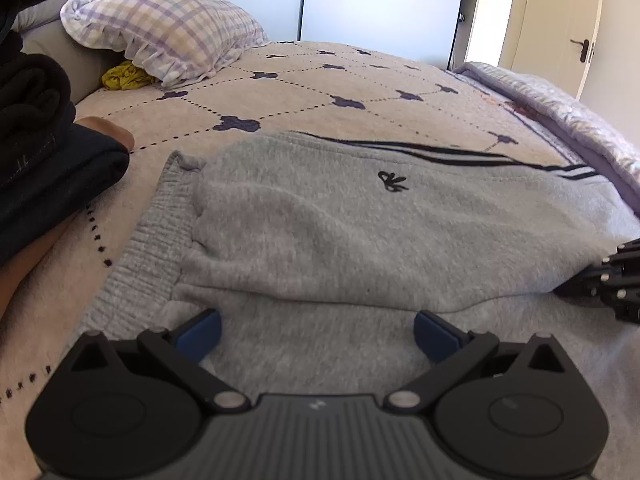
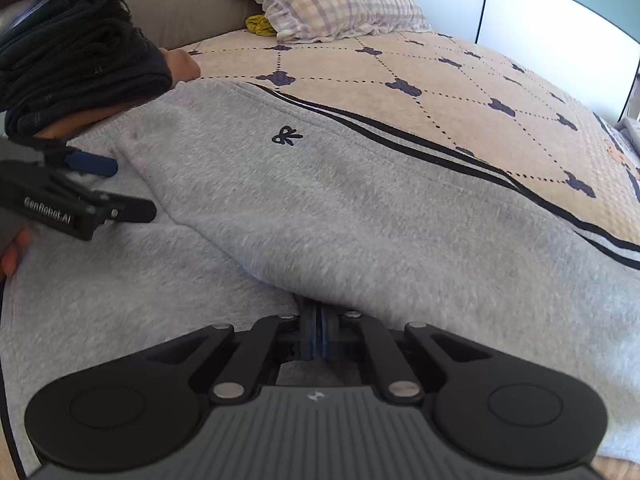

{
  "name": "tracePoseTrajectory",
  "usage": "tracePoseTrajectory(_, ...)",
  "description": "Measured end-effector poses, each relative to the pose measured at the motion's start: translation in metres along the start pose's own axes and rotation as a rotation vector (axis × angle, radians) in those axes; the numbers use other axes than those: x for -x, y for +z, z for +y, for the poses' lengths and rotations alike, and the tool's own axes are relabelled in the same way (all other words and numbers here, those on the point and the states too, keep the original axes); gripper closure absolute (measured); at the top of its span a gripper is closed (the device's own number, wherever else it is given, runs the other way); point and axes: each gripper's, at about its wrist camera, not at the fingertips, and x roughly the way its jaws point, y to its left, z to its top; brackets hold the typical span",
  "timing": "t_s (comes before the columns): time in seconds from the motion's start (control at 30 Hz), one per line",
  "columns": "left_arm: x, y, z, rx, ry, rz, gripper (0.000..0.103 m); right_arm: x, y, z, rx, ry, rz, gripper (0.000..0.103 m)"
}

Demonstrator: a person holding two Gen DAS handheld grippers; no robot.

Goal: Fold clothes

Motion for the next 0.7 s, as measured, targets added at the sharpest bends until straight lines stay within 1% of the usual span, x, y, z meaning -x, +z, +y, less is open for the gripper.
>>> tracePoseTrajectory(0.13,0.012,0.006,0.006,0.082,-0.038,-0.044,0.000,0.019,0.006,-0.019,-0.145,0.004,-0.125,0.101)
tracePoseTrajectory(0.2,0.016,0.008,0.006,0.088,-0.058,-0.051,0.000,0.018,0.007,-0.018,-0.158,-0.019,-0.139,0.101)
tracePoseTrajectory(0.3,0.021,0.007,0.007,0.073,-0.020,-0.060,0.000,0.013,0.005,-0.020,-0.204,-0.039,-0.126,0.101)
tracePoseTrajectory(0.37,0.025,0.007,0.010,0.065,-0.012,-0.067,0.000,0.014,0.002,-0.026,-0.260,-0.044,-0.132,0.101)
tracePoseTrajectory(0.4,0.027,0.007,0.011,0.060,-0.008,-0.069,0.000,0.015,0.000,-0.028,-0.271,-0.051,-0.133,0.103)
tracePoseTrajectory(0.43,0.029,0.007,0.012,0.055,-0.003,-0.071,0.000,0.015,-0.003,-0.026,-0.254,-0.055,-0.127,0.102)
tracePoseTrajectory(0.5,0.033,0.007,0.014,0.043,0.015,-0.078,0.000,0.018,-0.006,-0.017,-0.192,-0.029,-0.125,0.096)
tracePoseTrajectory(0.57,0.037,0.005,0.014,0.034,0.032,-0.079,0.000,0.021,-0.007,0.000,-0.093,0.009,-0.128,0.096)
tracePoseTrajectory(0.6,0.038,0.003,0.015,0.035,0.030,-0.075,0.000,0.022,-0.007,0.009,-0.041,0.028,-0.129,0.089)
tracePoseTrajectory(0.63,0.039,0.001,0.015,0.039,0.026,-0.071,0.000,0.020,-0.005,0.017,0.000,0.034,-0.123,0.076)
tracePoseTrajectory(0.7,0.043,-0.004,0.014,0.043,0.023,-0.068,0.000,0.008,0.000,0.029,0.060,0.015,-0.102,0.061)
